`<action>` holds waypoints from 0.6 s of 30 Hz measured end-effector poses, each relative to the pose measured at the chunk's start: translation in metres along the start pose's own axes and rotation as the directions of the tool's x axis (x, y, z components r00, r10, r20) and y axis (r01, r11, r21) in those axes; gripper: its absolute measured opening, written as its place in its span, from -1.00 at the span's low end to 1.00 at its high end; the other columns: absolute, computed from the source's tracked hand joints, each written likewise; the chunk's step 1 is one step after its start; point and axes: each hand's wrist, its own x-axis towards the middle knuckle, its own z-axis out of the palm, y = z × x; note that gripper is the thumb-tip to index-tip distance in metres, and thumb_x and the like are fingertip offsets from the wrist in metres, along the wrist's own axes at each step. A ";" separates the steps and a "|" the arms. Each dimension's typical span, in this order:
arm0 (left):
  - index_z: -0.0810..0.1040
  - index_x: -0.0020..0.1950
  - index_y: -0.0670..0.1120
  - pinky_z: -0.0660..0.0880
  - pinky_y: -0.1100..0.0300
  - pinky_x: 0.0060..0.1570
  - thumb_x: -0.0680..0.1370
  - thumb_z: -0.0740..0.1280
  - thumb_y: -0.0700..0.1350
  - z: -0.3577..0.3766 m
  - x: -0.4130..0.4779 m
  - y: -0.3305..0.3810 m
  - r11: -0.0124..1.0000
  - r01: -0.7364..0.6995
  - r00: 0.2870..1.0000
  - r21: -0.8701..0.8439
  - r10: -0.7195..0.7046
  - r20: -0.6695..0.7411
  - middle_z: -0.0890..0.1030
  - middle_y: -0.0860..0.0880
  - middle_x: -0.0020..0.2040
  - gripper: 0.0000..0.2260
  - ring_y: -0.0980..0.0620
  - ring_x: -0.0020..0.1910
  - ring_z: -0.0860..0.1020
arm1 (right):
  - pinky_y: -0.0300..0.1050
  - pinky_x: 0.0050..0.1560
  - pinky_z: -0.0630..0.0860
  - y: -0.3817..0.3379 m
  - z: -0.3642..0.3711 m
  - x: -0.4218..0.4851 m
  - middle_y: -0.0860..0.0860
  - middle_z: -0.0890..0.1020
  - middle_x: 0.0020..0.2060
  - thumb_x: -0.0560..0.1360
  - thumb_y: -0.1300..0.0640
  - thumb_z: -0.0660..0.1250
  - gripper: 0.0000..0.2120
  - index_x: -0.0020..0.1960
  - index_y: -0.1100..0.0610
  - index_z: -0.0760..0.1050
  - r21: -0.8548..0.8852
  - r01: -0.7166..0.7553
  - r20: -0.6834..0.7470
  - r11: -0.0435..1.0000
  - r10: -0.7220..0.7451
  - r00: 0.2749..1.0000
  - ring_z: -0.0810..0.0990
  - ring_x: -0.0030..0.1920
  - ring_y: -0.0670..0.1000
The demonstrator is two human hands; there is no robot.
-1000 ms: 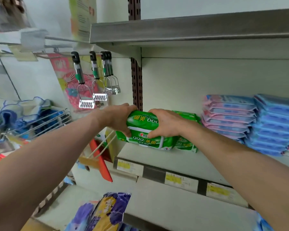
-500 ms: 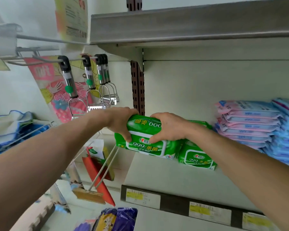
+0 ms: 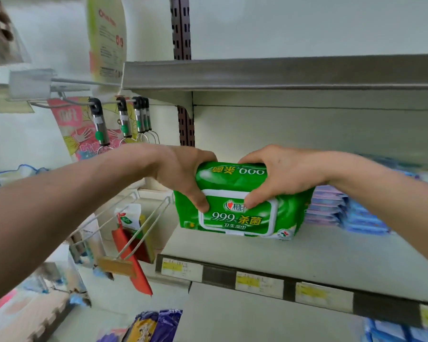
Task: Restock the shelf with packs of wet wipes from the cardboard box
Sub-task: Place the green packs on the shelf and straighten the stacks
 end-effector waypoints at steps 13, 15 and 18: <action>0.43 0.17 0.06 0.62 0.20 -0.07 0.27 0.59 -0.02 -0.035 -0.062 0.122 0.997 -0.079 0.995 0.024 0.081 -0.064 0.65 0.10 0.00 -0.45 0.17 -0.11 0.65 | -0.02 -0.09 0.65 -0.007 -0.071 -0.134 -0.12 0.71 -0.13 0.25 -0.06 0.56 -0.50 0.17 -0.05 0.56 -0.041 0.050 -0.053 0.998 -0.052 0.997 0.70 -0.18 -0.10; 0.44 0.13 0.06 0.62 0.22 -0.10 0.27 0.60 -0.02 -0.043 -0.068 0.131 0.996 -0.089 0.994 0.020 0.090 -0.069 0.66 0.10 -0.01 -0.48 0.16 -0.11 0.66 | -0.01 -0.11 0.65 -0.010 -0.080 -0.143 -0.13 0.71 -0.14 0.26 -0.05 0.56 -0.52 0.16 -0.07 0.56 -0.028 0.051 -0.047 0.998 -0.053 0.997 0.70 -0.19 -0.09; 0.45 0.09 0.07 0.60 0.29 -0.17 0.26 0.59 -0.04 -0.055 -0.074 0.140 0.996 -0.093 0.994 -0.008 0.092 -0.064 0.67 0.10 -0.02 -0.51 0.15 -0.12 0.67 | -0.03 -0.13 0.66 -0.014 -0.094 -0.154 -0.13 0.71 -0.16 0.26 -0.03 0.56 -0.54 0.14 -0.07 0.56 -0.032 0.062 -0.055 0.998 -0.063 0.996 0.70 -0.20 -0.08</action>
